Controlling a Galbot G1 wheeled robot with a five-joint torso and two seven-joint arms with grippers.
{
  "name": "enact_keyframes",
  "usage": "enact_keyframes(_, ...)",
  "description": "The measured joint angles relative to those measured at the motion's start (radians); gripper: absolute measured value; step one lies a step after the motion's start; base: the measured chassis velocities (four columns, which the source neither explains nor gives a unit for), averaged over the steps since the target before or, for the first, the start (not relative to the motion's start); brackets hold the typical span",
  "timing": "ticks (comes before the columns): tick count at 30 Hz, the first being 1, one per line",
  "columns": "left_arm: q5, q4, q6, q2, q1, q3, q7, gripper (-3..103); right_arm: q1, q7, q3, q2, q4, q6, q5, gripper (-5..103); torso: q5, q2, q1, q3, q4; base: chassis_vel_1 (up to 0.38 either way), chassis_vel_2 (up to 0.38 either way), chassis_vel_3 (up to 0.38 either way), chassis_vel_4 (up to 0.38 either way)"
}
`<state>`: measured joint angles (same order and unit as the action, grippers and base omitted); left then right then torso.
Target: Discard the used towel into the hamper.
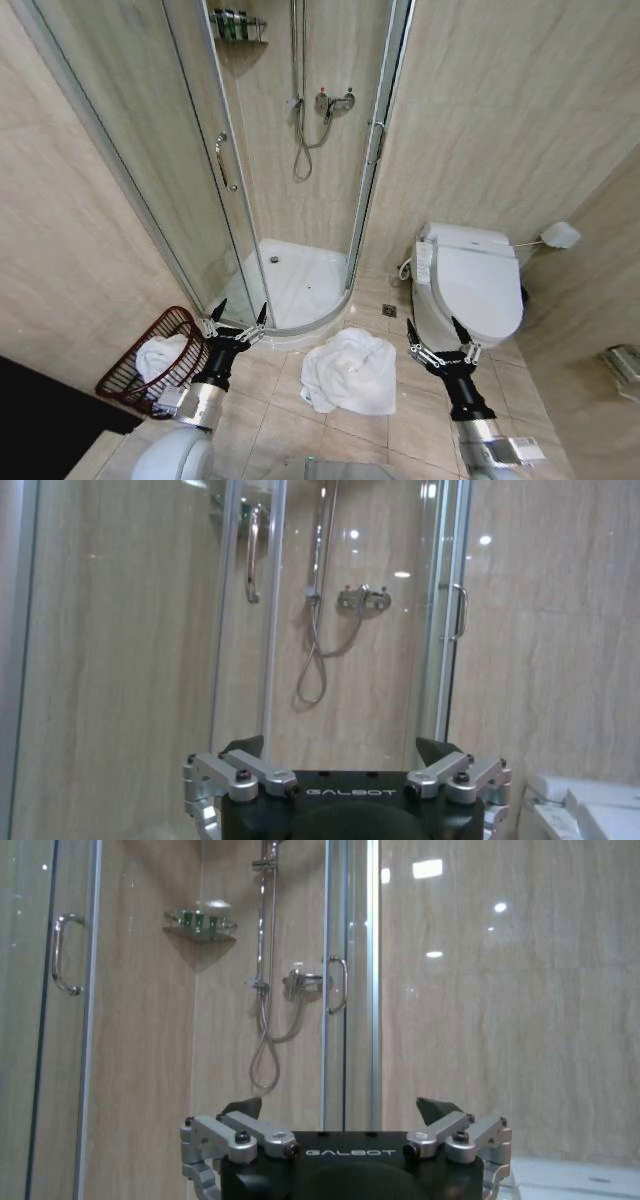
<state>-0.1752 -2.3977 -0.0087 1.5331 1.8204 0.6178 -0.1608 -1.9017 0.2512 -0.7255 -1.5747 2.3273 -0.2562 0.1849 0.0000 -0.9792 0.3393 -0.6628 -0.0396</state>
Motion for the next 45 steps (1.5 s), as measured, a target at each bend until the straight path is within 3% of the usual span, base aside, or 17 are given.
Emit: enact_keyframes(45,0.0,0.0,0.0,0.0,0.0,0.0,0.0,99,0.0,0.0,0.0,0.0,0.0,0.0,0.0,100,0.0,0.205,-0.089,0.117,0.0,0.0,0.0,0.0,0.0)
